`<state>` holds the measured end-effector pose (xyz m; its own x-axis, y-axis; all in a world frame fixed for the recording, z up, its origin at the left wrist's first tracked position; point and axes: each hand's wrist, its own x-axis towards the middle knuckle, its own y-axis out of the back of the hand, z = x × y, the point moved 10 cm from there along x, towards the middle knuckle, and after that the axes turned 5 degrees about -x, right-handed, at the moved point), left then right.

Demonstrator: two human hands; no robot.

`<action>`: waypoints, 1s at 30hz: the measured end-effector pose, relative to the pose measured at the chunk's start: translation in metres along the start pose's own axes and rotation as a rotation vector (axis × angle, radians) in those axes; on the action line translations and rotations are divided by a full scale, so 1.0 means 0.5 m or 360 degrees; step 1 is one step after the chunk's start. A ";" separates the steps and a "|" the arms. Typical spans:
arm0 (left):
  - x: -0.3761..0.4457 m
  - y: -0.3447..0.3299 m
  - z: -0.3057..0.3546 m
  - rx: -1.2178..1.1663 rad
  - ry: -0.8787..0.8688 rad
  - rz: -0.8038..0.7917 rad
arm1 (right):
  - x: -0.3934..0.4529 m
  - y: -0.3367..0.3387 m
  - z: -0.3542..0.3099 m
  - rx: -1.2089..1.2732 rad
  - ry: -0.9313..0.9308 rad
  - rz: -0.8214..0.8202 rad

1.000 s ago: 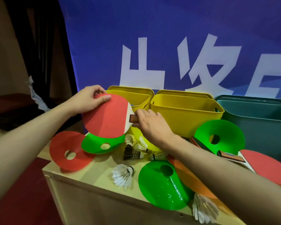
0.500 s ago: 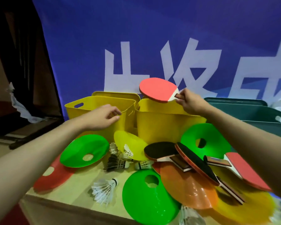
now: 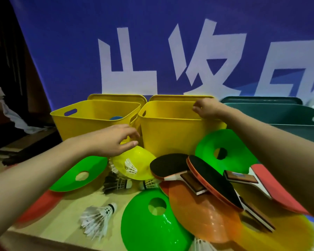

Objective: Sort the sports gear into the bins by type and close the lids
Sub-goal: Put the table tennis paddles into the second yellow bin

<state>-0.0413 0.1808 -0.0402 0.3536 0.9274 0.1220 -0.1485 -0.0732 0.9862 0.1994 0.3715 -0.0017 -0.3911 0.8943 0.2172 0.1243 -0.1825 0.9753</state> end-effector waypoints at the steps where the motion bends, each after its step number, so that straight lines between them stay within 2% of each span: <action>1: 0.004 -0.007 0.008 -0.0016 -0.0020 -0.0007 | -0.023 0.015 -0.008 0.0002 0.0052 0.0090; 5: 0.021 -0.035 0.059 -0.0146 -0.0114 -0.0063 | -0.172 0.073 -0.059 0.0058 0.0330 0.0387; 10: 0.036 -0.070 0.169 -0.0169 -0.0303 -0.0161 | -0.355 0.051 -0.091 0.0045 0.0514 0.0155; 13: 0.035 -0.064 0.256 -0.0107 -0.0522 -0.0086 | -0.422 0.035 -0.061 -0.0043 0.0497 0.0002; 21: 0.015 -0.049 0.418 0.0282 -0.0940 0.0132 | -0.532 0.002 0.050 -0.0327 0.0379 -0.0043; 30: 0.015 -0.051 0.424 0.0538 -0.0974 0.0220 | -0.530 -0.060 0.065 -0.0387 0.0294 -0.0205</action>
<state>0.1608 0.1119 -0.0409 0.8219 0.5365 0.1916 0.0300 -0.3767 0.9258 0.3290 0.1535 -0.0900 -0.5513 0.8311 0.0734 -0.1494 -0.1848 0.9713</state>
